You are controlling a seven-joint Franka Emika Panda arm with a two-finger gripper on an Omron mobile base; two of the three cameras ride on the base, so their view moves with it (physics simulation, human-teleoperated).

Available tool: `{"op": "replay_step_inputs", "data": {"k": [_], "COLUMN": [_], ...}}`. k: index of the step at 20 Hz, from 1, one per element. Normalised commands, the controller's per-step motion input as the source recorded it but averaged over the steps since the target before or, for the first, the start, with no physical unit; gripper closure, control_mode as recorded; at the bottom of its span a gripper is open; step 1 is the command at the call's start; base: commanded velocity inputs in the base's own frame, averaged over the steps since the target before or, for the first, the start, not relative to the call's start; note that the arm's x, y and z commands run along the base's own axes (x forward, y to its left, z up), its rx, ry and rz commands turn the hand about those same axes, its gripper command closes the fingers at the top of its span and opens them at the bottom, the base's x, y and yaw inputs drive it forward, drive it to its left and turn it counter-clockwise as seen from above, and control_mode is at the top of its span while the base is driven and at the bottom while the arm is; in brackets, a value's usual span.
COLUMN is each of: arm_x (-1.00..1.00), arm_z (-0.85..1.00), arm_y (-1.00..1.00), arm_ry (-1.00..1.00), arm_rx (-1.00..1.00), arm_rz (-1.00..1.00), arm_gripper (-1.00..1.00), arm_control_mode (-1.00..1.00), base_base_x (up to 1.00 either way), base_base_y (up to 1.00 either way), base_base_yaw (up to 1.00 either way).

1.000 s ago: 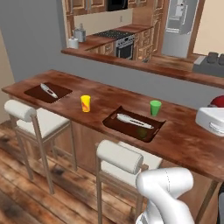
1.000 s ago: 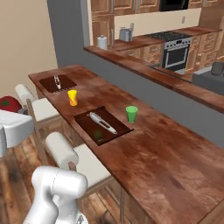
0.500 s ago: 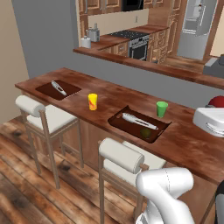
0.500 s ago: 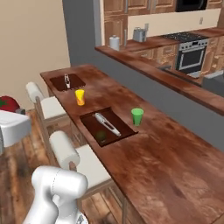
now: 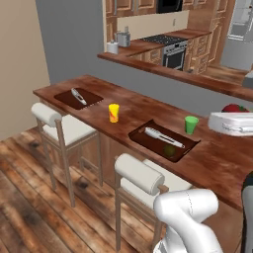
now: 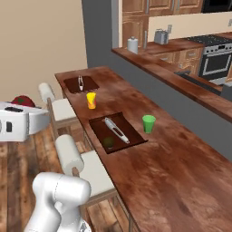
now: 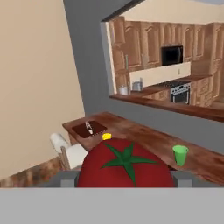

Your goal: Gather the avocado and tomato from the fridge and place them on a tray on the dining counter. Then gather the fish and chicken drumstick from the fridge and place them on the other tray.

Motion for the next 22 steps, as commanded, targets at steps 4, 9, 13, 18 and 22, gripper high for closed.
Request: {"op": "replay_step_inputs", "data": {"k": [4, 9, 13, 18, 22], "arm_x": [1.0, 1.0, 0.6, 0.17, 0.2], "arm_z": [-0.01, -0.12, -0.41, -0.63, -0.66], "arm_y": [-0.02, 0.0, -0.06, -0.04, -0.05], "arm_ry": [0.72, 0.55, 0.26, 0.09, 0.08], "arm_rx": [-0.01, -0.04, -0.05, -0.06, -0.02], "arm_rz": [0.01, 0.0, 0.0, 0.0, 0.0], "arm_gripper": [1.0, 1.0, 1.0, 1.0, 1.0], "arm_control_mode": [-1.0, -1.0, -1.0, -1.0, -1.0], "base_base_x": [0.0, 0.0, 0.0, 0.0, 0.0], "base_base_y": [0.0, 0.0, 0.0, 0.0, 0.0], "base_base_yaw": [0.0, 0.0, 0.0, 0.0, 0.0]}}
